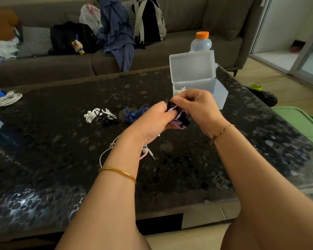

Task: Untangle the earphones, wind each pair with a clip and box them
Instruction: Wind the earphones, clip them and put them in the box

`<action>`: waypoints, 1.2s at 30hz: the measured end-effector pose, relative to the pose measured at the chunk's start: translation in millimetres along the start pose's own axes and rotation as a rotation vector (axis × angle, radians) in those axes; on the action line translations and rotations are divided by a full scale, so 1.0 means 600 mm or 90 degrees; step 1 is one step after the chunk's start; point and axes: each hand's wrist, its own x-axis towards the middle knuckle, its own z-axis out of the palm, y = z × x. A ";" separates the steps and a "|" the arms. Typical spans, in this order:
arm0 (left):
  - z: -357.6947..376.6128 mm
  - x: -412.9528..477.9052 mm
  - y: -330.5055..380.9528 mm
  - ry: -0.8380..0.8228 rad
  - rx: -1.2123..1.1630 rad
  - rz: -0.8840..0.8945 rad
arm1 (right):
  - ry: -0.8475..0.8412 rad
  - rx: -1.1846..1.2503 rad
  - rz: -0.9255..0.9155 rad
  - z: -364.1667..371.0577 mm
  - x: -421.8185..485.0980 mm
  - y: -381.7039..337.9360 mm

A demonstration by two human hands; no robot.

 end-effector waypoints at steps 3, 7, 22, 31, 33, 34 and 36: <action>0.004 0.005 0.000 0.028 0.012 -0.007 | 0.017 -0.005 -0.015 0.001 0.000 0.000; -0.001 0.007 -0.001 0.050 -0.013 -0.026 | -0.010 -0.017 -0.022 -0.002 0.001 -0.002; -0.004 0.008 -0.004 0.031 0.008 -0.008 | -0.054 -0.123 -0.052 -0.021 0.007 -0.007; -0.004 0.016 -0.007 0.123 -0.051 -0.050 | -0.029 0.134 0.176 -0.019 0.006 -0.004; -0.002 0.017 -0.008 0.130 -0.061 -0.044 | -0.094 0.141 0.227 -0.030 0.002 -0.007; -0.001 0.018 -0.007 0.126 -0.054 -0.040 | -0.131 0.142 0.241 -0.033 0.000 -0.008; 0.005 0.021 -0.008 0.109 -0.025 -0.034 | -0.178 0.122 0.231 -0.036 -0.002 -0.007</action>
